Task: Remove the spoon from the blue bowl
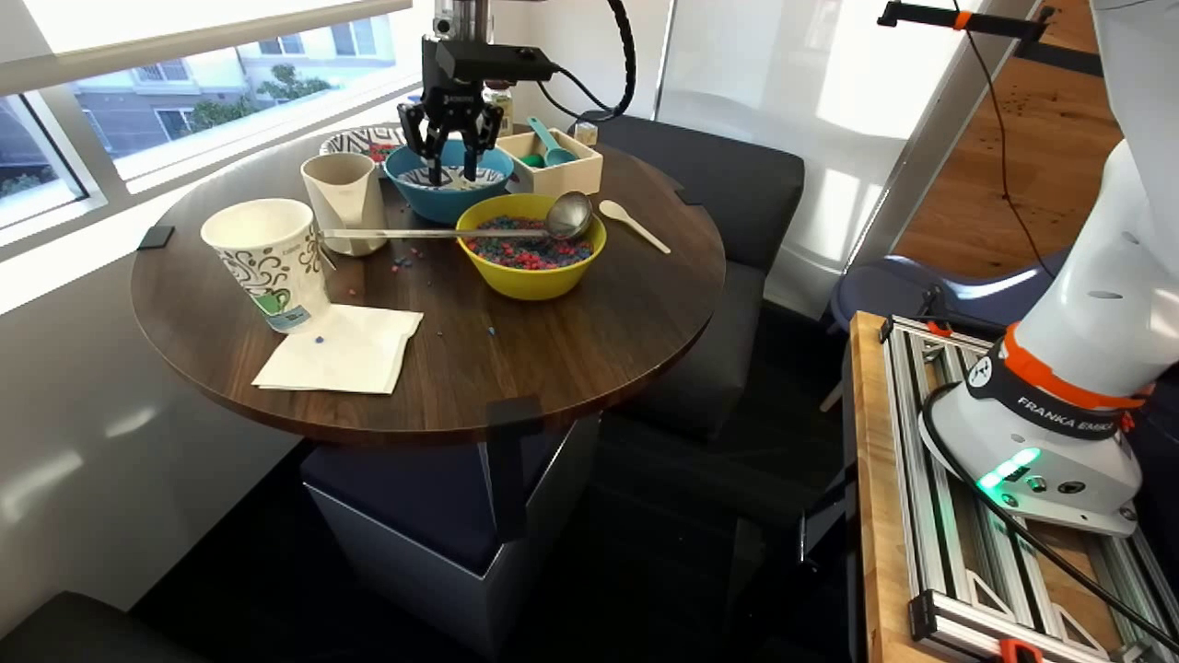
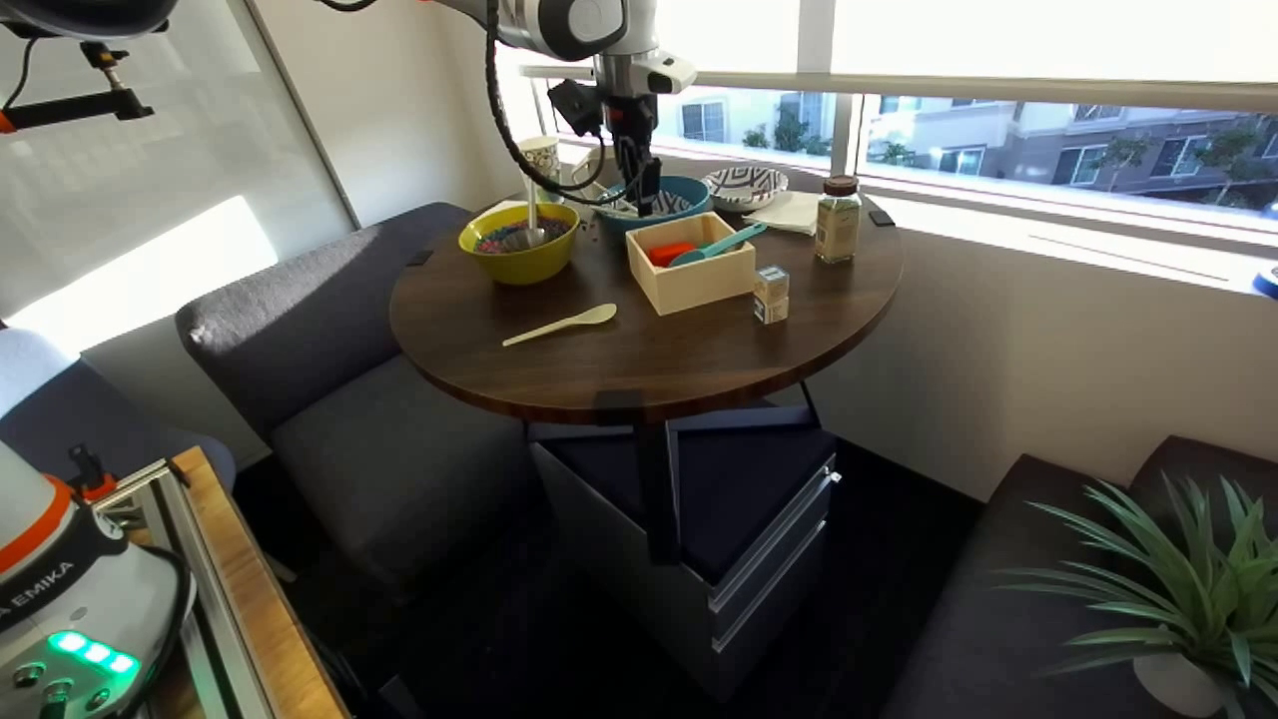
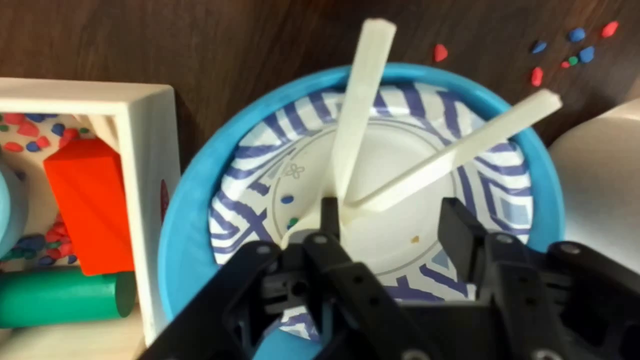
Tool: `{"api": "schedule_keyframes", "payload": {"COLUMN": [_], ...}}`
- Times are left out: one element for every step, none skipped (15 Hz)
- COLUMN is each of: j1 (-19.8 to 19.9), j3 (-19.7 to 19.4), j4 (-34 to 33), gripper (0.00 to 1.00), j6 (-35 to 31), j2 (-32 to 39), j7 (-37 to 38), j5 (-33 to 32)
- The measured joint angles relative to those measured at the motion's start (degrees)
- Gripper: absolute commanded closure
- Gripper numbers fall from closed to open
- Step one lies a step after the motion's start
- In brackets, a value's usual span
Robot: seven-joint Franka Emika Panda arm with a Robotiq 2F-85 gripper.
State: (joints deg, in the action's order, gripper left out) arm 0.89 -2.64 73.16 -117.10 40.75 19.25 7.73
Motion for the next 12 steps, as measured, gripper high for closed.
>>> {"api": "schedule_keyframes", "payload": {"j1": [-0.03, -0.1, -0.19, -0.24, -0.26, -0.27, -0.27, -0.27, -0.27, -0.27, -0.28, -0.29], "j3": [-0.09, -0.25, -0.43, -0.54, -0.64, -0.74, -0.82, -0.91, -1.0, -1.09, -1.2, -1.27], "j4": [-0.44, -0.87, -1.22, -1.46, -1.79, -2.23, -2.64, -2.93, -3.22, -3.6, -3.95, -4.2], "gripper": [0.35, 0.37, 0.38, 0.4, 0.41, 0.42, 0.44, 0.42, 0.41, 0.41, 0.41, 0.42], "j6": [1.01, 2.13, 3.02, 3.73, 4.33, 4.83, 5.1, 5.29, 5.63, 6.32, 7.0, 7.51], "j2": [0.15, 0.3, 0.42, 0.47, 0.55, 0.67, 0.8, 0.85, 0.87, 0.89, 0.92, 0.95], "j7": [0.62, 1.14, 1.66, 2.13, 2.47, 2.84, 3.17, 3.37, 3.67, 4.06, 4.32, 4.44], "j5": [-0.06, -0.11, -0.15, -0.24, -0.29, -0.31, -0.34, -0.34, -0.4, -0.52, -0.65, -0.82]}}
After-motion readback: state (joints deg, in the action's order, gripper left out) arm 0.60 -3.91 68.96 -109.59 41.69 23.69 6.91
